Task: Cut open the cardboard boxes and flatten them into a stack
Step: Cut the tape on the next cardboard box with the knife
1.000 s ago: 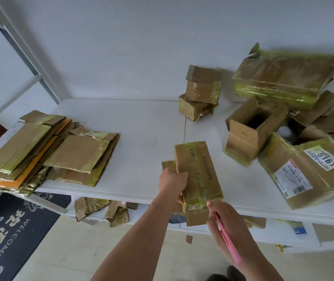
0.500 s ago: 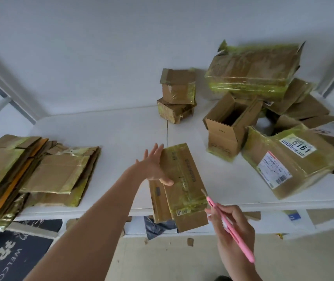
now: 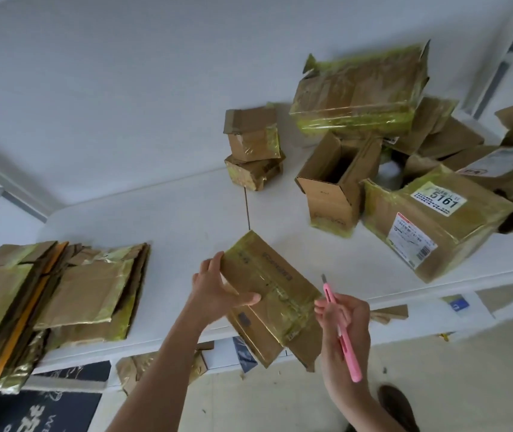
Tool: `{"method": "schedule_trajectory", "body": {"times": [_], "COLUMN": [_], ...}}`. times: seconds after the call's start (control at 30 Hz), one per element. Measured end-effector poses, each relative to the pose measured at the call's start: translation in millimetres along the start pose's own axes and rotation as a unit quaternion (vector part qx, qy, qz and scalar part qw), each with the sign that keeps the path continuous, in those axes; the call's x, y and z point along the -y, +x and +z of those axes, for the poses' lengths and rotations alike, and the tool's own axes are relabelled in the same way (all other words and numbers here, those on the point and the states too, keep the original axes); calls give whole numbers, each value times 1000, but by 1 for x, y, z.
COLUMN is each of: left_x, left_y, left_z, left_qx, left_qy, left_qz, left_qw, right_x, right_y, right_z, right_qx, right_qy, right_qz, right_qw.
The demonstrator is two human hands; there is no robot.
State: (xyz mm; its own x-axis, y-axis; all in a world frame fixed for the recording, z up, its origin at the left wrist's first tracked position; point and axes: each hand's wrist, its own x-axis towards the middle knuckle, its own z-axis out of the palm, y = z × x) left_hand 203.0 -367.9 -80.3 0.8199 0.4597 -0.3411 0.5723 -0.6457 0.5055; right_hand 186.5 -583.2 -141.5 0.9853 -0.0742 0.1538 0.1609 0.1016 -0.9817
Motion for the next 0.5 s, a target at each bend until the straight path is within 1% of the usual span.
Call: {"method": "schedule_trajectory", "body": {"times": [0.13,0.2,0.23,0.3,0.33,0.37,0.4,0.43,0.47,0.5], "left_x": [2,-2,-6,-13,-16,-17,-18,-19,-19,-19], "left_y": [-22,-26,-28,-33,-34,-35,-34,-31,-27,-23], "left_z": [14,19,22,27,30,33,35,37,39,40], "left_qx": [-102,-134,-143,-154,-164,-178,-186,-175,-147,-111], "left_qy": [-57,-79,-74,-9,42,88,120,137,146,159], "left_qz": [-78,-132,-152,-172,-161,-125,-66,1,60,98], "left_qw": [990,979,975,973,972,972,973,975,976,976], "right_x": [4,10,13,15,13,9,4,0,-4,-6], "right_y": [2,24,38,63,73,79,84,86,86,85], "right_z": [18,27,31,36,36,35,33,29,24,19], "right_qx": [6,11,21,45,52,54,53,49,42,37], "right_qy": [3,-1,-3,-6,-4,0,4,9,21,42], "right_qz": [3,-24,-33,-37,-21,2,24,43,63,84], "right_qw": [1000,1000,999,998,998,999,998,998,997,995]}}
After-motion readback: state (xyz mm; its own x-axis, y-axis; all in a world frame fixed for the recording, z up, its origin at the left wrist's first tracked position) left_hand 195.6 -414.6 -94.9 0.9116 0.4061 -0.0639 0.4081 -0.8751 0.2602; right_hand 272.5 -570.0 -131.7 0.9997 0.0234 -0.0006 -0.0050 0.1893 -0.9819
